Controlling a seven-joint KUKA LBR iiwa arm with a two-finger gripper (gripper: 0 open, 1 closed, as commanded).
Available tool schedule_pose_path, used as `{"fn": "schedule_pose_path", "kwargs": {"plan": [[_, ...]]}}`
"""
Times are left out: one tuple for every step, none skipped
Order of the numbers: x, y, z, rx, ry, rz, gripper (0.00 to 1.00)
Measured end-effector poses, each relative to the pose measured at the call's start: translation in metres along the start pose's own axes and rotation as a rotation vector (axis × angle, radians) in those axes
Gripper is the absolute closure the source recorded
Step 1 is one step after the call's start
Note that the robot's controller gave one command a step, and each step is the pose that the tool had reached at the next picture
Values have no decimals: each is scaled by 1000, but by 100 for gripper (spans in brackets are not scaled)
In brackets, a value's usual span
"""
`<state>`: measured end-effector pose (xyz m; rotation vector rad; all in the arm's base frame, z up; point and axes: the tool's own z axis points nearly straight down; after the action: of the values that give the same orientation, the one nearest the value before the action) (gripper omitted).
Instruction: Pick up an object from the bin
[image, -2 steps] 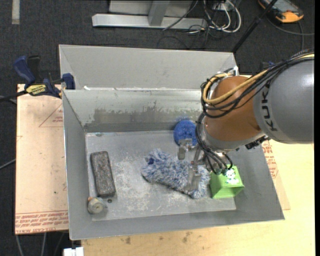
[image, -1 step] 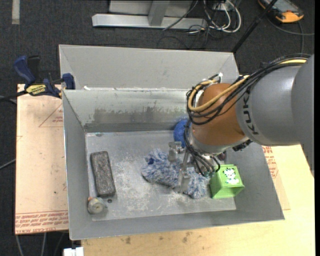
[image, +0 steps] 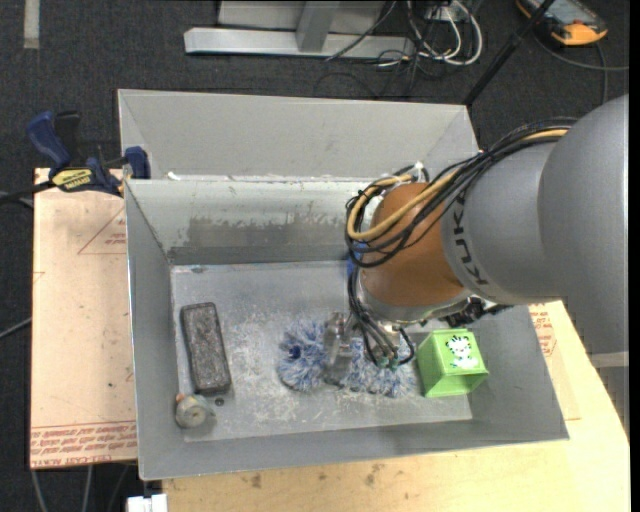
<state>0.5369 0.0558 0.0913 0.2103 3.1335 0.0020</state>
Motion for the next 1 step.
{"fn": "schedule_pose_path", "kwargs": {"plan": [[0, 0, 0, 0, 0, 0, 100]]}}
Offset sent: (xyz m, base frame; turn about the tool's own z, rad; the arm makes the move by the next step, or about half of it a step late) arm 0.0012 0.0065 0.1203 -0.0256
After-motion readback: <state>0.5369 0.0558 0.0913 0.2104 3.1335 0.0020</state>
